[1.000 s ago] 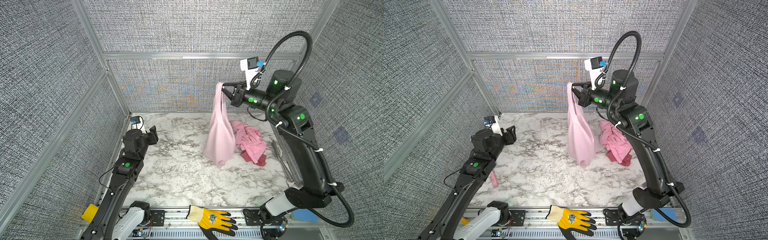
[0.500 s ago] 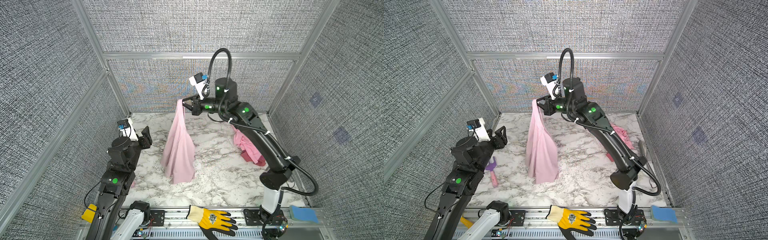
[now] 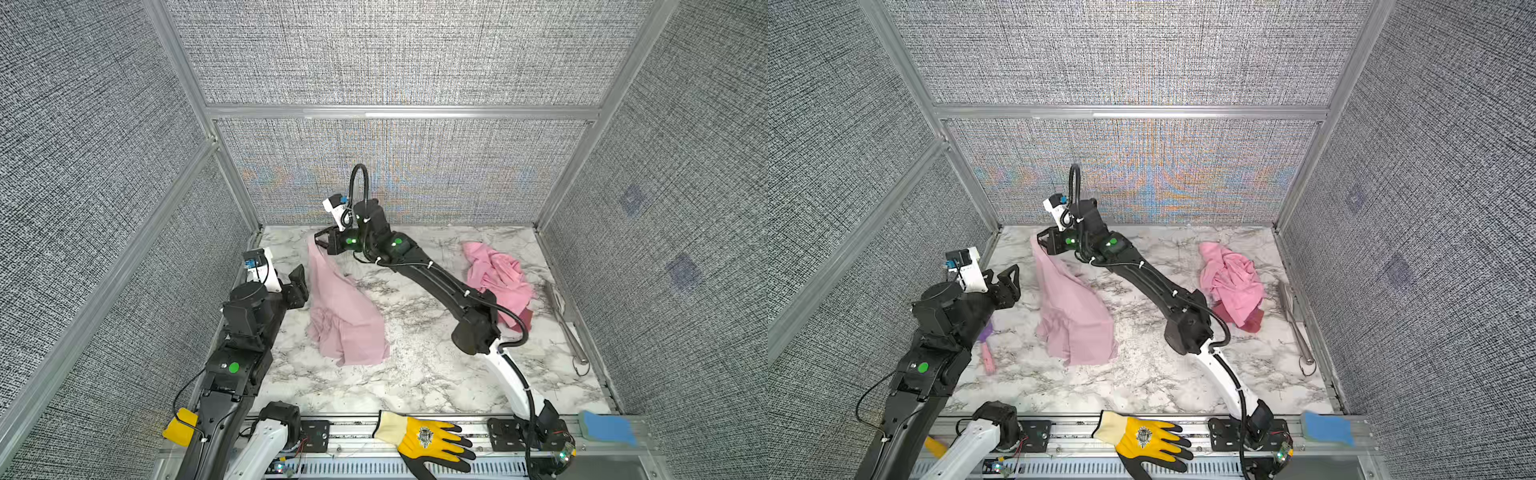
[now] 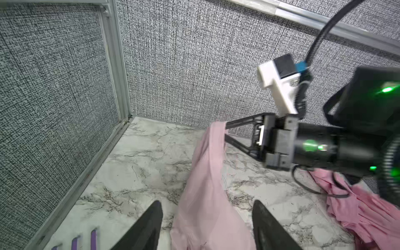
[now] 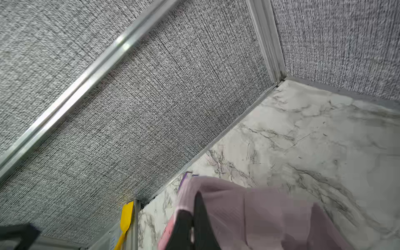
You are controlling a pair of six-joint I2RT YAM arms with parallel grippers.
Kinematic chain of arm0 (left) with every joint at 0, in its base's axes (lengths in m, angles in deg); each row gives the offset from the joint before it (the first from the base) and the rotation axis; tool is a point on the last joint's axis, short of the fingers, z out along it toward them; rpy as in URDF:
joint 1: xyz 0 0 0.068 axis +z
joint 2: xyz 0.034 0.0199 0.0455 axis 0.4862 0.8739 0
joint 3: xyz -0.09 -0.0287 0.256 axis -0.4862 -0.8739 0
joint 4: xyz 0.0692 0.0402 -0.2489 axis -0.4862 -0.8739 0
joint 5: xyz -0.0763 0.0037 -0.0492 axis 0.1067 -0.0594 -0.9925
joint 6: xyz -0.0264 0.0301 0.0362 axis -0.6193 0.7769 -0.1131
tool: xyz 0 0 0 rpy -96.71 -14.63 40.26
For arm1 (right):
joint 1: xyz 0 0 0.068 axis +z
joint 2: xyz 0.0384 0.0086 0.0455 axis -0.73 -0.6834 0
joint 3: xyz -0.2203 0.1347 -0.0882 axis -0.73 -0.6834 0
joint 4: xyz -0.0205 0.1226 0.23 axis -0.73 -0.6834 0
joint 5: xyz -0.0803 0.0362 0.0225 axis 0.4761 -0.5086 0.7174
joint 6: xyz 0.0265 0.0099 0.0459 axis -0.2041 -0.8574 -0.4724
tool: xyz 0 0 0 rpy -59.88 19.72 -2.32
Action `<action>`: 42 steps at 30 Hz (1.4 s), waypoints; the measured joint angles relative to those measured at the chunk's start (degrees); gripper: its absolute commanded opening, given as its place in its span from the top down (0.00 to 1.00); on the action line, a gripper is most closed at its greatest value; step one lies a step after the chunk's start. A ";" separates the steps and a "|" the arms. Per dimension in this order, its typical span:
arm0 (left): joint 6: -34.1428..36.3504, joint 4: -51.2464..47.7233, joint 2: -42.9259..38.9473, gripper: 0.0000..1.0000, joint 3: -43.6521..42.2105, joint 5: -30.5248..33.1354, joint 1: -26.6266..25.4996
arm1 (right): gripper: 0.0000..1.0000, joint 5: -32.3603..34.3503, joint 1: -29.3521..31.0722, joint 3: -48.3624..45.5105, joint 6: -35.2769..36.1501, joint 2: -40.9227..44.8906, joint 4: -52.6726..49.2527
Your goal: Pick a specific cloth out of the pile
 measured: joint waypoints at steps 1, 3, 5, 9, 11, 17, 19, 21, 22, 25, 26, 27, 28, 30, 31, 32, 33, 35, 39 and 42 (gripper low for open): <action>0.00 0.00 0.02 0.32 -0.33 0.00 0.00 | 1.00 0.17 0.15 0.59 -1.11 -2.01 1.66; 0.00 0.00 0.07 0.32 -0.94 -0.09 0.00 | 1.00 0.44 0.28 2.38 -2.73 -5.75 3.93; -0.02 0.00 -0.02 0.33 -1.68 -0.44 0.00 | 0.77 1.77 0.31 3.50 -4.17 -8.70 5.70; -0.98 0.02 -0.20 0.33 -2.93 -1.31 0.00 | 0.45 3.45 -0.02 3.76 -5.31 -11.30 7.23; -1.31 0.04 -0.04 0.33 -3.63 -1.38 0.00 | 0.37 4.66 -0.92 3.76 -5.68 -11.50 7.93; -2.84 0.37 2.23 0.36 -5.86 -4.37 0.00 | 0.36 6.54 -5.97 -2.69 -5.77 -5.92 9.99; -3.37 0.72 3.17 0.38 -7.30 -6.25 0.00 | 0.36 7.48 -7.54 -12.17 -4.37 0.44 11.37; -4.52 0.46 3.32 0.38 -9.14 -8.04 -0.20 | 0.36 8.31 -7.93 -22.64 -2.45 7.52 12.96; -4.79 0.57 3.23 0.38 -10.43 -9.03 -0.50 | 0.36 8.87 -7.91 -29.20 -1.11 11.82 14.56; -6.62 0.37 3.32 0.38 -14.25 -10.60 -2.64 | 0.36 9.75 -8.61 -47.95 1.03 24.63 19.74; -7.37 0.07 3.61 0.39 -15.19 -10.95 -3.69 | 0.36 10.38 -9.18 -53.31 1.36 28.33 21.73; -7.89 -0.09 4.09 0.39 -16.02 -10.91 -5.03 | 0.36 11.23 -9.99 -58.73 1.38 32.33 23.04; -8.46 -0.09 4.70 0.39 -16.74 -10.93 -6.40 | 0.36 12.39 -10.80 -63.91 1.49 35.98 25.09; -9.57 -0.11 6.08 0.39 -17.81 -10.73 -9.40 | 0.36 14.16 -12.00 -73.31 1.70 42.71 27.63; -10.40 -0.11 6.97 0.39 -18.36 -10.62 -11.17 | 0.36 14.56 -12.09 -77.50 1.97 45.64 28.70; -10.56 -0.13 7.76 0.39 -18.78 -10.45 -12.57 | 0.36 14.86 -12.02 -81.02 2.45 48.00 29.73; -10.99 -0.13 8.81 0.40 -19.17 -10.21 -14.27 | 0.36 15.04 -11.96 -84.83 2.69 50.40 30.69; -12.20 -0.35 11.37 0.40 -19.76 -9.11 -17.51 | 0.36 15.87 -11.85 -91.58 2.89 54.62 31.67; -14.40 -2.36 17.55 0.41 -19.58 -8.15 -23.91 | 0.36 19.43 -12.13 -102.88 2.99 61.99 31.82; -16.48 -5.09 21.86 0.42 -18.16 -6.56 -27.32 | 0.36 20.22 -12.15 -107.30 3.23 65.57 31.74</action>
